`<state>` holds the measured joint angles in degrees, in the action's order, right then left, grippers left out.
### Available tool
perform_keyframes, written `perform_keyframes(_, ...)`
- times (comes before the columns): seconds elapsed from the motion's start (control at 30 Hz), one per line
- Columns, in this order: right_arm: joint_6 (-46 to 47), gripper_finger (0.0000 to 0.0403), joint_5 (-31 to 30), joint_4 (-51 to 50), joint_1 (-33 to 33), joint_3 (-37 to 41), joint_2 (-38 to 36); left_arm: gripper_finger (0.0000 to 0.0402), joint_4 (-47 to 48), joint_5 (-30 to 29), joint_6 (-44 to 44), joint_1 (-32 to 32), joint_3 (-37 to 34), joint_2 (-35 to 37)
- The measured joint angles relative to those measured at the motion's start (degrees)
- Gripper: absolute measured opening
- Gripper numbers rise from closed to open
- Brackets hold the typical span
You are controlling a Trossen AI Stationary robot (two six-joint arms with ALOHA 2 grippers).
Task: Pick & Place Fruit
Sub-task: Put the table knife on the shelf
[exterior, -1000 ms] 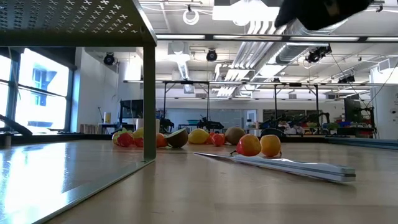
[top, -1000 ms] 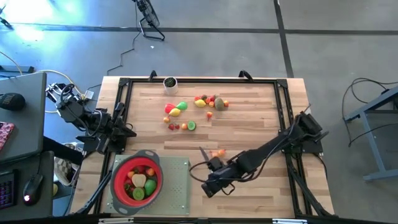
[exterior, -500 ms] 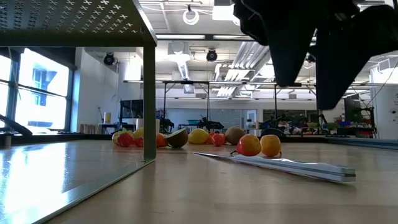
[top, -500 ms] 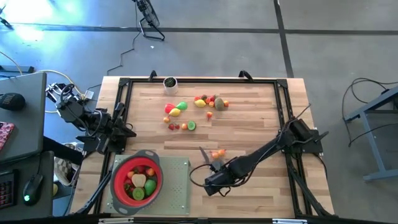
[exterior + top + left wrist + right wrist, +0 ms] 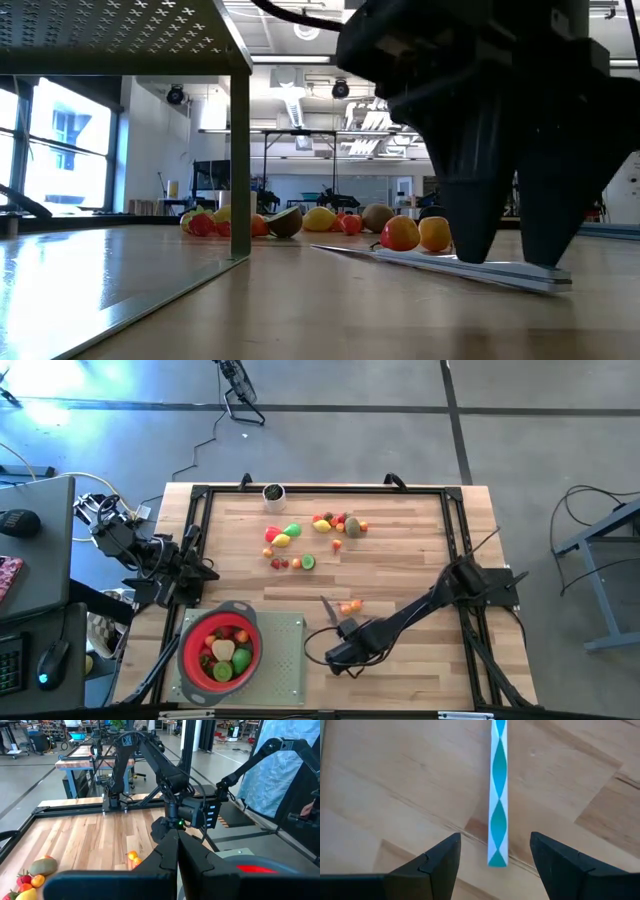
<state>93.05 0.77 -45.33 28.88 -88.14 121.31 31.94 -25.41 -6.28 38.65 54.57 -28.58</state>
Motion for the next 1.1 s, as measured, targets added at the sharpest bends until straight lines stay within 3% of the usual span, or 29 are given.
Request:
perform_keyframes(0.23, 0.0, 0.0202, 1.4, -0.4, 0.0, -0.1, 0.9, 0.0001, 0.1, 0.0, 0.0, 0.0, 0.0, 0.0)
perform_keyframes(0.77, 0.2, 0.0043, 2.4, -1.5, 0.0, 0.0, 0.9, 0.0001, 1.2, -0.2, 0.0, 0.0, 0.0, 0.0)
perform_keyframes(1.1, 0.2, 0.0041, 2.6, -2.0, 0.0, 0.1, -0.9, 0.0001, 1.2, -0.2, 0.0, 0.0, 0.0, 0.0)
